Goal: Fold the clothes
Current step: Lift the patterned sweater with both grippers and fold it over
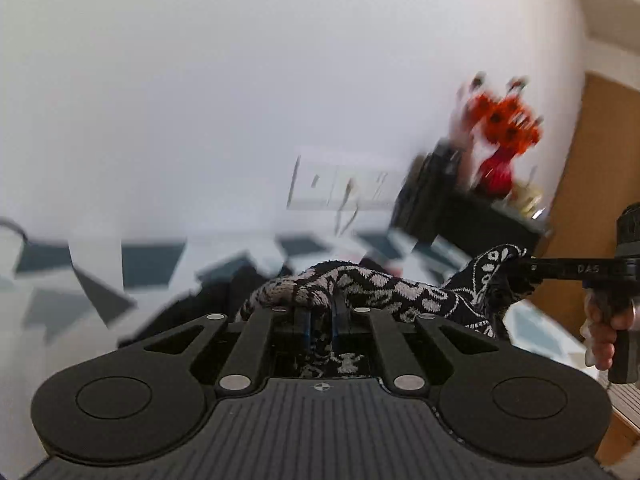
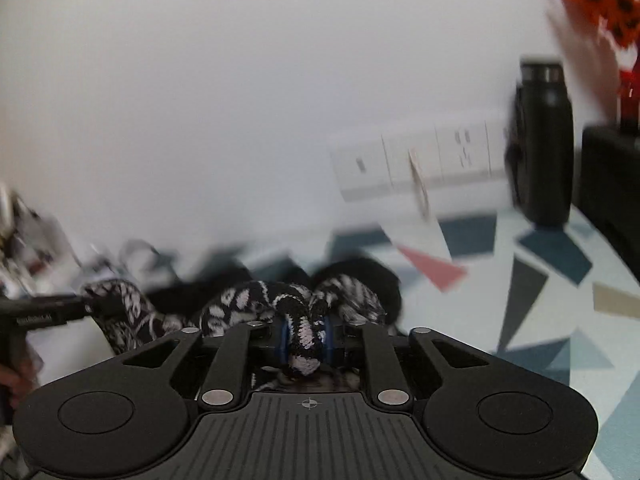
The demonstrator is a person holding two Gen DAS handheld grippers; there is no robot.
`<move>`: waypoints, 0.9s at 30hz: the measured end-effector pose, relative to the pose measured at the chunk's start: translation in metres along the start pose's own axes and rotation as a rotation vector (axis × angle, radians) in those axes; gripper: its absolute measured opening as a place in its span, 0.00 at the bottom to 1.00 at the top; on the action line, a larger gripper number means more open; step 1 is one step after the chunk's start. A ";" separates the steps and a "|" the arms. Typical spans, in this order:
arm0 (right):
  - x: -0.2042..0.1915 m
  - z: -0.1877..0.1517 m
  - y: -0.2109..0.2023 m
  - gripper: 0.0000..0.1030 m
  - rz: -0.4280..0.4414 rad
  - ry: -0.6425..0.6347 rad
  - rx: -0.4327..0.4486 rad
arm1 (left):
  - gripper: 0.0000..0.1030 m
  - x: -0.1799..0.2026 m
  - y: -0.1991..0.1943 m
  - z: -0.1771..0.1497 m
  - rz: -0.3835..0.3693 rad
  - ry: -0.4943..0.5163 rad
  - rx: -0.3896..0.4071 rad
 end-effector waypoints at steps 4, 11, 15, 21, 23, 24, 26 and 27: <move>0.007 -0.014 0.023 0.36 -0.030 0.003 -0.087 | 0.15 -0.022 0.045 -0.013 0.062 -0.133 -0.098; 0.004 -0.036 -0.014 0.61 -0.052 -0.025 -0.099 | 0.79 -0.028 0.033 -0.037 0.042 -0.173 -0.146; 0.013 -0.058 -0.034 0.61 -0.057 0.039 -0.146 | 0.79 -0.035 0.020 -0.056 -0.019 -0.228 -0.211; 0.016 -0.093 -0.031 0.60 -0.074 0.114 -0.236 | 0.79 -0.042 0.018 -0.078 -0.035 -0.288 -0.252; 0.014 -0.097 -0.029 0.53 -0.065 0.132 -0.238 | 0.79 -0.042 0.018 -0.081 -0.038 -0.295 -0.252; 0.012 -0.097 -0.029 0.51 -0.058 0.140 -0.237 | 0.79 -0.042 0.019 -0.083 -0.039 -0.299 -0.253; 0.008 -0.095 -0.029 0.38 -0.035 0.153 -0.239 | 0.78 -0.042 0.020 -0.086 -0.041 -0.307 -0.253; 0.006 -0.094 -0.030 0.35 -0.026 0.151 -0.240 | 0.77 -0.041 0.020 -0.087 -0.055 -0.310 -0.260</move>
Point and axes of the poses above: each gripper's, at about its wrist camera, not at the fingertips, and y roughly the way its jaws point, x to its right, z to its top, the point moved 2 cm from there along y, roughly the way its jaws point, and after that the axes turned 13 degrees about -y, right-handed, at the moved point
